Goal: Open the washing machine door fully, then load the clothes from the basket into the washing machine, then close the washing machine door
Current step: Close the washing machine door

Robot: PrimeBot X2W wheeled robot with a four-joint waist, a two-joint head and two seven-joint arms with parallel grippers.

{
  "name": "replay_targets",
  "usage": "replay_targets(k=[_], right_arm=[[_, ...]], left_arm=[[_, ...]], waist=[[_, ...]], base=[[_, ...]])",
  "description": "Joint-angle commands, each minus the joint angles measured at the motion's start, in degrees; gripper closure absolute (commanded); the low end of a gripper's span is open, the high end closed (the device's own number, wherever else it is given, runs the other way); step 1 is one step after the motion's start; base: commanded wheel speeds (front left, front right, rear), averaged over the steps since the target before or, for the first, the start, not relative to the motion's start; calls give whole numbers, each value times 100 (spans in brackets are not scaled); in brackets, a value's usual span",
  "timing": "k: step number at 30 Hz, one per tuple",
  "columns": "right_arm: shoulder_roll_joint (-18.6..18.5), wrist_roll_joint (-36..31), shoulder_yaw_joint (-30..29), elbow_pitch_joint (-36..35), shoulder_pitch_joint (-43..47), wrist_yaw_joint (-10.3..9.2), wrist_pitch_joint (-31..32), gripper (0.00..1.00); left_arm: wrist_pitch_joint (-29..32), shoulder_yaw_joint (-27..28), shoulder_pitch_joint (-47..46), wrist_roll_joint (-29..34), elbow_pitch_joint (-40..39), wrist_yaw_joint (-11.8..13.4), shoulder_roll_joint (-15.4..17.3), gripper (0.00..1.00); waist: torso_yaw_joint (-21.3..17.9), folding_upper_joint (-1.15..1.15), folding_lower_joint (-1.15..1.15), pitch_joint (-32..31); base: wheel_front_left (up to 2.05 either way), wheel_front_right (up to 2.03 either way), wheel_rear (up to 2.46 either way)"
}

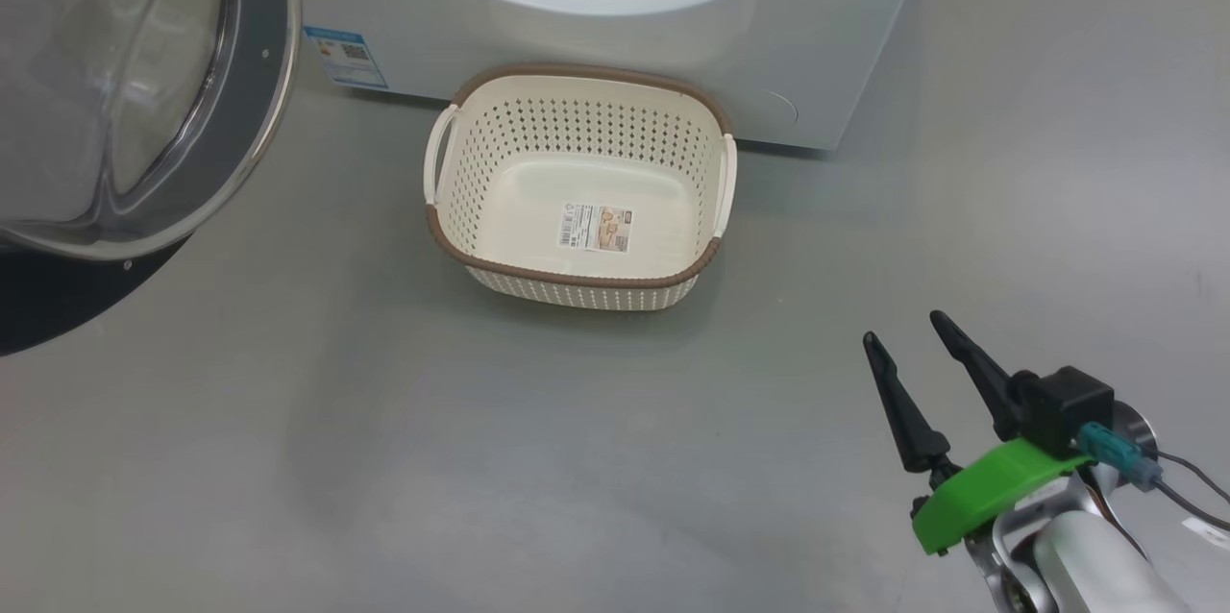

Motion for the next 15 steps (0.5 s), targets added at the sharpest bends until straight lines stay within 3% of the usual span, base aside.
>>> replay_targets(k=[1,15], right_arm=[[-97,-60,71,-185,-115,9,-55,0],[-141,-56,108,-199,-78,9,-55,0]], left_arm=[[45,50,-197,-48,-121,5,435,100],[275,-108,-384,-96,531,-354,569,100]], waist=[[-15,0,0,8],[-152,0,0,-8]], base=[[0,0,0],[0,0,0]])
